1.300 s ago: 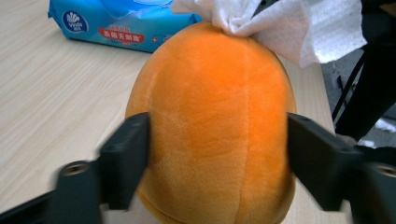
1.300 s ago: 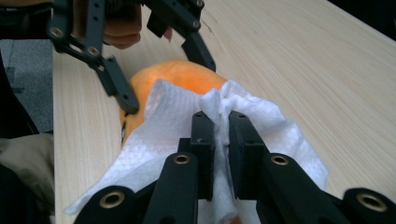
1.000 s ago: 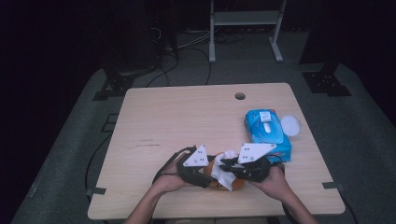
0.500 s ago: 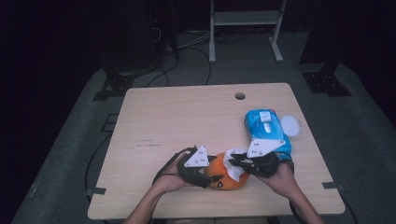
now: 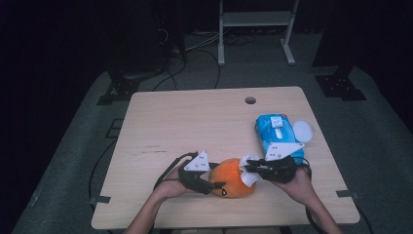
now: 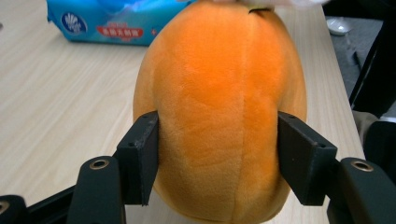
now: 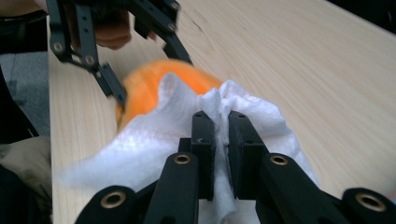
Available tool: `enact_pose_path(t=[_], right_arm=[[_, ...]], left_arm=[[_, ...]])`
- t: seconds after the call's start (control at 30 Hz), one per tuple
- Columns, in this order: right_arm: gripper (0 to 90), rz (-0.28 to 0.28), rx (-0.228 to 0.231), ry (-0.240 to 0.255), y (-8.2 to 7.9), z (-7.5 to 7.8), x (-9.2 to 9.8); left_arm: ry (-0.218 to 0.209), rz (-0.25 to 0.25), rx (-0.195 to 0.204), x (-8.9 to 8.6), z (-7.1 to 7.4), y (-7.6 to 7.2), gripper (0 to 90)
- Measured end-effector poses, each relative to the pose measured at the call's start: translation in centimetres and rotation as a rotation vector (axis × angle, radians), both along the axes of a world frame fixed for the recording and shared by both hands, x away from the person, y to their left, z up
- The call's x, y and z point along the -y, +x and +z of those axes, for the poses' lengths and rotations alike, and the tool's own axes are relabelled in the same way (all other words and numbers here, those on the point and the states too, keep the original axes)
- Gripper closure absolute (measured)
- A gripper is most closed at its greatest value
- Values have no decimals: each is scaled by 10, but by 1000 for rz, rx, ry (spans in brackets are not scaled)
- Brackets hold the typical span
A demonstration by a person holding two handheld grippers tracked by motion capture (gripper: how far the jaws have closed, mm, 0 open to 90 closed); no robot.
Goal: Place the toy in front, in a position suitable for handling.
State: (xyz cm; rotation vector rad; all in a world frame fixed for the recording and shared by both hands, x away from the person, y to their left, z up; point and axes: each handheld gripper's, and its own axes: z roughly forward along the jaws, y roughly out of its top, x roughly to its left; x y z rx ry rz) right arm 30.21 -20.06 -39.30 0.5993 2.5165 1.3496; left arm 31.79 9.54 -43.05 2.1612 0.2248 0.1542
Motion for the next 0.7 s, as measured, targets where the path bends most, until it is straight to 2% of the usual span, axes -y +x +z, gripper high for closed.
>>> enact_pose_path(t=[0.07, 0.17, 0.27, 0.4, 0.53, 0.63, 0.7], right_arm=[[809, -15, -24, 12, 2, -4, 9], [809, -10, -34, 19, 3, -5, 11], [808, 28, -22, 32, -2, 0, 1], [807, 62, -9, 20, -4, 2, -7], [808, 29, -30, 12, 1, -1, 4], [808, 14, -55, 29, 4, -6, 11], [807, 14, -44, 28, 4, -4, 7]], left_arm=[[-9, 0, -9, -2, -1, 1, 362], [0, -1, 2, 1, -1, 0, 358], [14, -17, 30, 5, 1, -5, 358], [13, -17, 23, 2, 1, -4, 358], [4, -11, 8, 0, 0, -2, 357], [5, -11, 11, 2, 0, -2, 357], [15, -12, 15, 3, 1, -3, 355]])
